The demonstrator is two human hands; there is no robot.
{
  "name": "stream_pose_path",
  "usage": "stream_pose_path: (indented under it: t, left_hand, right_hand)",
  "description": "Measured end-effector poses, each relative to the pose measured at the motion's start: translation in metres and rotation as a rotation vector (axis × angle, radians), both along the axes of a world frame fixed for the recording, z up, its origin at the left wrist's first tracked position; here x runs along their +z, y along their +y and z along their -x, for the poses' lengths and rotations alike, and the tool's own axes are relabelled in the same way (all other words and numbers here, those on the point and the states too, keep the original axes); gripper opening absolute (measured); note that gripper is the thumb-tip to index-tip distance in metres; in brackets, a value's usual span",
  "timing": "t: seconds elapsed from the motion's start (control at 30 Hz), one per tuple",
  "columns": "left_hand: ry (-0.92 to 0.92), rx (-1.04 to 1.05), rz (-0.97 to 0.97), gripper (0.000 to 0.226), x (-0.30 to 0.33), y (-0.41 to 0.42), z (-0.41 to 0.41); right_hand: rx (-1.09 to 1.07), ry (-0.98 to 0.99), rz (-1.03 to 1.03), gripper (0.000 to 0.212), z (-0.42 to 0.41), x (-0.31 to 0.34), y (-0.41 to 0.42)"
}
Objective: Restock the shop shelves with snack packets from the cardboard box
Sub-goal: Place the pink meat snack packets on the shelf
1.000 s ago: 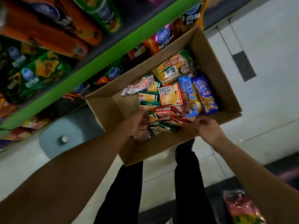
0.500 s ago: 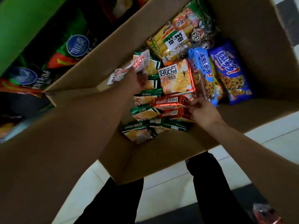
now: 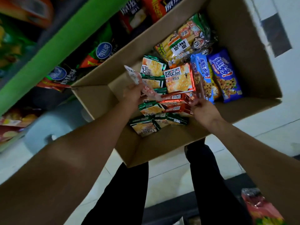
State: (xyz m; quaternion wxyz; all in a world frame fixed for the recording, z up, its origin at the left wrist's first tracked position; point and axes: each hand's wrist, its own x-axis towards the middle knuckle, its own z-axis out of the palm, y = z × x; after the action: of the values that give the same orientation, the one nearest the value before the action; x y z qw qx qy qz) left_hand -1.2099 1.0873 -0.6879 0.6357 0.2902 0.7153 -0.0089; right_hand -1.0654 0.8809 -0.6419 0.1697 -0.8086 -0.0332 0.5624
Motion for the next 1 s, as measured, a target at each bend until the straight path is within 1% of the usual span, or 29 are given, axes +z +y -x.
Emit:
stream_pose_path:
  t: [0.07,0.13,0.23,0.27,0.33,0.37,0.4,0.47,0.53,0.63,0.67,0.7,0.73,0.8,0.9,1.0]
  left_hand:
    - [0.001,-0.143,-0.041,0.002,0.044,-0.009,0.004]
    - [-0.049,-0.262,-0.042,0.005,0.095,-0.018,0.004]
    - [-0.137,-0.435,-0.026,0.012,0.180,-0.027,-0.005]
    - [-0.169,-0.474,-0.031,0.015,0.211,-0.028,-0.010]
    - [-0.244,-0.521,-0.042,0.007,0.272,-0.029,-0.021]
    - [-0.288,-0.542,-0.060,0.004,0.305,-0.029,-0.027]
    - [-0.337,-0.560,-0.086,0.008,0.336,-0.028,-0.033]
    - [-0.420,-0.600,-0.122,0.015,0.397,-0.024,-0.044]
    - [-0.484,-0.656,-0.132,0.004,0.454,-0.020,-0.052]
    - [-0.552,-0.753,-0.165,0.010,0.532,-0.015,-0.056]
    - [-0.579,-0.779,-0.175,0.017,0.554,-0.014,-0.055]
    - [-0.605,-0.798,-0.181,0.020,0.574,-0.013,-0.053]
    - [-0.631,-0.801,-0.192,0.018,0.592,-0.012,-0.050]
    - [-0.654,-0.782,-0.239,0.007,0.620,-0.008,-0.040]
    - [-0.641,-0.739,-0.374,0.016,0.659,0.003,-0.019]
    - [-0.634,-0.649,-0.473,0.019,0.695,0.015,0.008]
  right_hand:
    - [-0.002,0.022,-0.030,0.028,-0.008,0.033,0.011]
    - [-0.116,0.080,-0.048,0.028,-0.017,0.073,0.019]
    - [-0.322,0.167,-0.096,0.019,-0.032,0.145,0.026]
    - [-0.364,0.191,-0.137,0.024,-0.037,0.173,0.029]
    - [-0.408,0.277,-0.232,0.045,-0.046,0.231,0.035]
    - [-0.412,0.328,-0.273,0.052,-0.049,0.262,0.038]
    - [-0.415,0.369,-0.312,0.053,-0.052,0.290,0.040]
    - [-0.425,0.426,-0.397,0.048,-0.056,0.342,0.044]
    - [-0.447,0.448,-0.505,0.036,-0.057,0.392,0.048]
    - [-0.484,0.492,-0.674,0.031,-0.051,0.462,0.056]
    - [-0.479,0.496,-0.712,0.029,-0.048,0.485,0.060]
    - [-0.475,0.490,-0.746,0.027,-0.045,0.508,0.064]
    - [-0.474,0.474,-0.779,0.024,-0.042,0.528,0.068]
    - [-0.463,0.404,-0.838,0.014,-0.038,0.566,0.078]
    - [-0.405,0.301,-0.911,0.009,-0.030,0.617,0.098]
    - [-0.317,0.232,-0.993,0.006,-0.020,0.658,0.121]
